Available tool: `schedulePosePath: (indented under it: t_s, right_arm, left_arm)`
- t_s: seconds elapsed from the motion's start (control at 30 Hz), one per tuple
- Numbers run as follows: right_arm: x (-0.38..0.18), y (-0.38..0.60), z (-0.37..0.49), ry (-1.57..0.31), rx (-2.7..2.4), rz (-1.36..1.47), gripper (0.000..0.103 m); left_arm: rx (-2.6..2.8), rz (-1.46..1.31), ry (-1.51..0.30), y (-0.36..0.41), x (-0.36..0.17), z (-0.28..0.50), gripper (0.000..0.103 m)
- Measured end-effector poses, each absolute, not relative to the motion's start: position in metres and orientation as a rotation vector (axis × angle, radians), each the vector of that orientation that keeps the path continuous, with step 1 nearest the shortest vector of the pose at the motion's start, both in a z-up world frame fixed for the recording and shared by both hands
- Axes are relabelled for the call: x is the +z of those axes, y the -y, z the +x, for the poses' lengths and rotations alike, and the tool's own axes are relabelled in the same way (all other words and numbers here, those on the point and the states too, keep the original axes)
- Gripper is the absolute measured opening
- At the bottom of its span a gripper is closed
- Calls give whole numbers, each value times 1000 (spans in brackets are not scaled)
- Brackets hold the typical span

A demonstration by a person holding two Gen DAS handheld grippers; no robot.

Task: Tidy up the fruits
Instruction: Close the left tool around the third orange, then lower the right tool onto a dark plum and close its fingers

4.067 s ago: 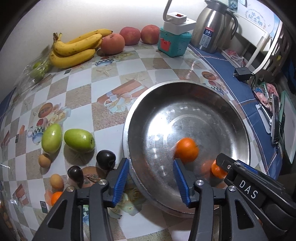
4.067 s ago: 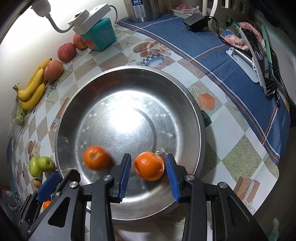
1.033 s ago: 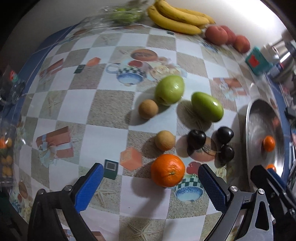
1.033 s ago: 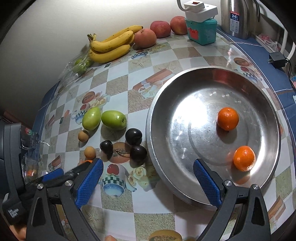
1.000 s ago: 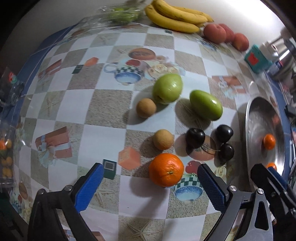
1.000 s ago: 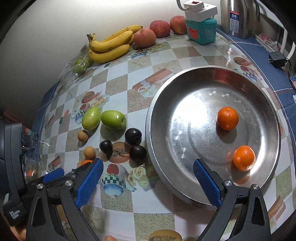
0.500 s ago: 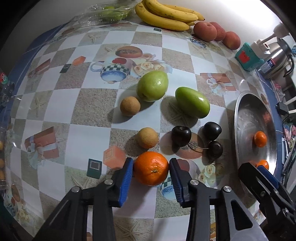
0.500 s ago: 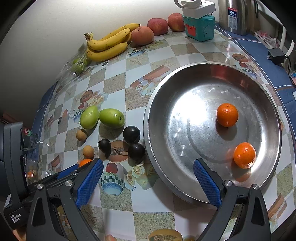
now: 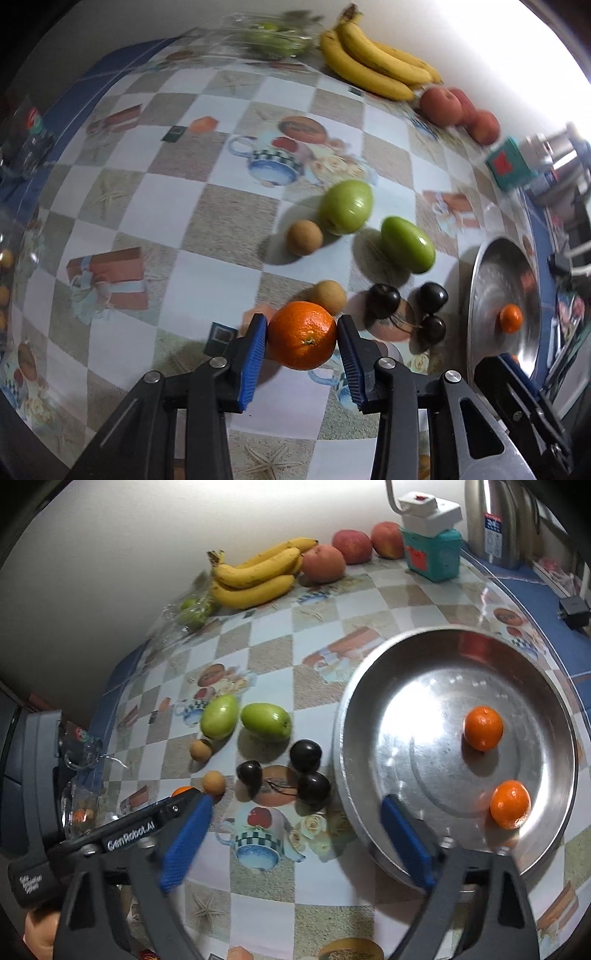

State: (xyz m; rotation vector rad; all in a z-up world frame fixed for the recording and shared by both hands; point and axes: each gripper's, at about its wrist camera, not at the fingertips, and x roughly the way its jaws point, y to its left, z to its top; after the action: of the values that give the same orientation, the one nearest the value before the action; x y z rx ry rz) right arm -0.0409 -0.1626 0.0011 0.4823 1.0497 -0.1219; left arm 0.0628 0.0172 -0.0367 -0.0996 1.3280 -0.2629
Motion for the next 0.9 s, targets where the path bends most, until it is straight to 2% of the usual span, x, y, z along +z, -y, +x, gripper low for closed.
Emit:
schedulePosePath:
  t_s: [0.03, 0.9]
  right_arm:
    - [1, 162, -40, -1050, -108, 491, 80]
    - [-37, 148, -22, -1220, -59, 489, 80]
  left_arm:
    - [-258, -119, -1332, -21, -37, 64, 42]
    - [-254, -167, -1355, -25, -39, 65, 42]
